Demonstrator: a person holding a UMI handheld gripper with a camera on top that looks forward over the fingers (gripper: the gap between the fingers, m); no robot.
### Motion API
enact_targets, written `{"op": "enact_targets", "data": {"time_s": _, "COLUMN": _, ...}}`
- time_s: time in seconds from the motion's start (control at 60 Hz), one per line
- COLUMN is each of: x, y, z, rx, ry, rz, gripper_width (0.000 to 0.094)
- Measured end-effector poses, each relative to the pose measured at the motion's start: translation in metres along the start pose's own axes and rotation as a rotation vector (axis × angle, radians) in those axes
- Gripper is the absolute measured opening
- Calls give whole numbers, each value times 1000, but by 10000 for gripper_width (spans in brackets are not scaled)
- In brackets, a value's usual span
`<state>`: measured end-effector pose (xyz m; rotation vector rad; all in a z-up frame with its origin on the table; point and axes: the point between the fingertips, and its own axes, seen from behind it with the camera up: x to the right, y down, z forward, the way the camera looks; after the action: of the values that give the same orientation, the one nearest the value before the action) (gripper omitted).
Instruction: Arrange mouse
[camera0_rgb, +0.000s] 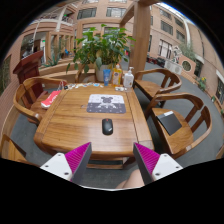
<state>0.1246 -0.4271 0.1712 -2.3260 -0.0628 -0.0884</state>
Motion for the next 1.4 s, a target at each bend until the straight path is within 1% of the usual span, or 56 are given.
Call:
{"op": "enact_targets", "data": {"time_s": 0.083, "x": 1, "y": 8, "z": 6, "rx": -23, "ry": 3, "rz": 4, "gripper_width": 858}}
{"op": "enact_targets", "data": {"time_s": 0.1, "x": 2, "y": 9, "z": 23, "rx": -24, "ry": 2, "rz": 5, "gripper_width": 858}}
{"op": "enact_targets", "data": {"time_s": 0.217, "x": 0, "y": 14, "z": 67, "rx": -31, "ry": -5, "rz": 30, "gripper_width": 857}}
{"op": "enact_targets", "data": {"time_s": 0.35, "x": -7, "y": 8, "z": 123, "rx": 3, "ry": -20, "rz": 49, "gripper_width": 859}}
{"op": "enact_targets", "data": {"time_s": 0.417, "x": -9, "y": -2, "z": 154, "rx": 41, "ry": -24, "rz": 56, "gripper_width": 861}}
{"op": "enact_targets", "data": {"time_s": 0.517, "x": -12, "y": -10, "z": 200, "rx": 56, "ry": -28, "rz": 60, "gripper_width": 859}}
{"op": "enact_targets", "data": {"time_s": 0.7, "x": -19, "y": -14, "z": 265, "rx": 51, "ry": -50, "rz": 63, "gripper_width": 844}}
{"op": "enact_targets", "data": {"time_s": 0.783, "x": -20, "y": -8, "z": 280, "rx": 27, "ry": -46, "rz": 68, "gripper_width": 825}}
{"op": "enact_targets", "data": {"time_s": 0.8, "x": -19, "y": -13, "z": 281, "rx": 50, "ry": -39, "rz": 61, "gripper_width": 791}}
{"op": "enact_targets", "data": {"time_s": 0.85, "x": -20, "y": -15, "z": 283, "rx": 59, "ry": -32, "rz": 43, "gripper_width": 690}}
{"op": "enact_targets", "data": {"time_s": 0.9, "x": -28, "y": -16, "z": 284, "rx": 64, "ry": -58, "rz": 43, "gripper_width": 512}}
{"op": "enact_targets", "data": {"time_s": 0.917, "x": -28, "y": -17, "z": 284, "rx": 70, "ry": -57, "rz": 43, "gripper_width": 466}}
{"op": "enact_targets", "data": {"time_s": 1.0, "x": -23, "y": -18, "z": 285, "rx": 97, "ry": -19, "rz": 17, "gripper_width": 422}}
{"op": "enact_targets", "data": {"time_s": 1.117, "x": -22, "y": -19, "z": 283, "rx": 94, "ry": -4, "rz": 9, "gripper_width": 351}}
{"op": "enact_targets", "data": {"time_s": 1.183, "x": -21, "y": -19, "z": 281, "rx": 80, "ry": 10, "rz": -10, "gripper_width": 342}}
{"op": "enact_targets", "data": {"time_s": 1.233, "x": -24, "y": -24, "z": 275, "rx": 80, "ry": -3, "rz": -2, "gripper_width": 344}}
{"op": "enact_targets", "data": {"time_s": 1.3, "x": -27, "y": -47, "z": 254, "rx": 129, "ry": -28, "rz": 14, "gripper_width": 345}}
{"op": "enact_targets", "data": {"time_s": 1.4, "x": -35, "y": -117, "z": 209, "rx": 279, "ry": -82, "rz": 31, "gripper_width": 345}}
